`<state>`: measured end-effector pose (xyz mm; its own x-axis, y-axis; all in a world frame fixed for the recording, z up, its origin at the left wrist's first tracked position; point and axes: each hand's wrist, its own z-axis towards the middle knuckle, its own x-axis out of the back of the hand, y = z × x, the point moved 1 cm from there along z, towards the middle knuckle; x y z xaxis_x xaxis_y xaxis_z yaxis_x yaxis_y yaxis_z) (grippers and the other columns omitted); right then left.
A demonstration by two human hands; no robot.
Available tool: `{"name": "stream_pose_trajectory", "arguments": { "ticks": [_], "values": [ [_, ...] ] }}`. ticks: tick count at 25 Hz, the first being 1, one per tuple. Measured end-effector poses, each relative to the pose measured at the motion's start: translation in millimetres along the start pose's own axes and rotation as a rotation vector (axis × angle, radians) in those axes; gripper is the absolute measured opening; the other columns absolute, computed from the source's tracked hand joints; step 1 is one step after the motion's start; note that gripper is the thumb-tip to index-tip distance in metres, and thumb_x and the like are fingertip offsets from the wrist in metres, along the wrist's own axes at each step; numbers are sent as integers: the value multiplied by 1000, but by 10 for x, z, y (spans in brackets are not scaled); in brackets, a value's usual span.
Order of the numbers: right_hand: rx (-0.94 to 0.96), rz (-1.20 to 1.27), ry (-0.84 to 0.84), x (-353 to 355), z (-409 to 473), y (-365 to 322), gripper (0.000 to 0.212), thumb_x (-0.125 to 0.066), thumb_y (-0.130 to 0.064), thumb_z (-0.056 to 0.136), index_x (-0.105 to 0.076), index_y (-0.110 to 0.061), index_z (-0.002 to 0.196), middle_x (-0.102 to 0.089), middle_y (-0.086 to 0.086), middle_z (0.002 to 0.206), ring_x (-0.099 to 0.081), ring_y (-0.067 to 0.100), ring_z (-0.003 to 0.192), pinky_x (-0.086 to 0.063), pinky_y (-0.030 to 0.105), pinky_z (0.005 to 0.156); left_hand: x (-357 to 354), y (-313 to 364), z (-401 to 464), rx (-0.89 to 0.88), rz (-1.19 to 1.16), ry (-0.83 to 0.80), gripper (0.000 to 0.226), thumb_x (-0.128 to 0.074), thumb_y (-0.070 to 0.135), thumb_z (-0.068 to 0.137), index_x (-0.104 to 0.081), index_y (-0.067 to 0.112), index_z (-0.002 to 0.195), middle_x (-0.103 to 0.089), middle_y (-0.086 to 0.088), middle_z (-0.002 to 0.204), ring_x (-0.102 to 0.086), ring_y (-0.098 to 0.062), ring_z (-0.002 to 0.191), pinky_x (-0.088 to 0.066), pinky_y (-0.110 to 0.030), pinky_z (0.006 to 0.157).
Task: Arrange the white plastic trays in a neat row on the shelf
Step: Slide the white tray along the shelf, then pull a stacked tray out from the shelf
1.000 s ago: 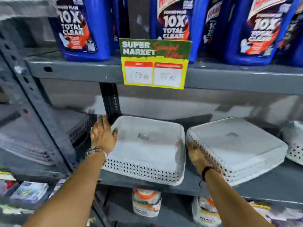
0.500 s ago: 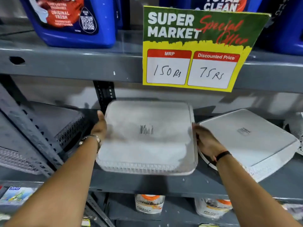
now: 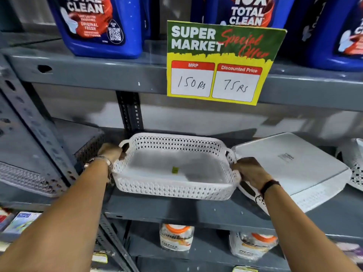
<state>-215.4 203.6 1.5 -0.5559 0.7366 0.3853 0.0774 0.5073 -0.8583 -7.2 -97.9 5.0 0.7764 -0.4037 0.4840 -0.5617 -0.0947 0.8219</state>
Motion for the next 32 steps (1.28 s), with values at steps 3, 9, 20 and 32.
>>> {"name": "stream_pose_trajectory", "arguments": {
  "ticks": [3,9,20,32],
  "values": [
    [-30,-191,21,-51,22,71,30,-57,4,76,-44,-9,52,-48,9,58,-43,17,49,-38,17,40,-36,-136,-59,-35,296,60,27,-50,4,90,-65,-15,102,-67,-30,108,-64,-39,105,-51,-39,87],
    [-28,-343,-55,-91,56,152,11,-58,-2,80,-54,-2,70,-59,11,69,-58,20,59,-46,17,45,-114,-201,-117,-21,500,90,29,-50,3,91,-60,-16,110,-60,-33,120,-55,-45,114,-48,-42,92],
    [152,-615,74,447,199,-162,35,-58,-33,84,-55,-9,59,-65,10,63,-59,19,53,-52,29,73,-793,424,-464,-279,482,256,50,-54,11,88,-38,-6,132,-35,-29,138,-33,-42,129,-34,-45,106],
    [106,-668,243,2715,1246,619,41,-35,-18,96,-51,6,125,-51,27,132,-46,38,123,-37,38,102,-3024,1087,-1735,-173,319,-429,42,-46,25,96,-57,-10,115,-65,-26,102,-66,-34,95,-44,-24,58]
  ]
}}
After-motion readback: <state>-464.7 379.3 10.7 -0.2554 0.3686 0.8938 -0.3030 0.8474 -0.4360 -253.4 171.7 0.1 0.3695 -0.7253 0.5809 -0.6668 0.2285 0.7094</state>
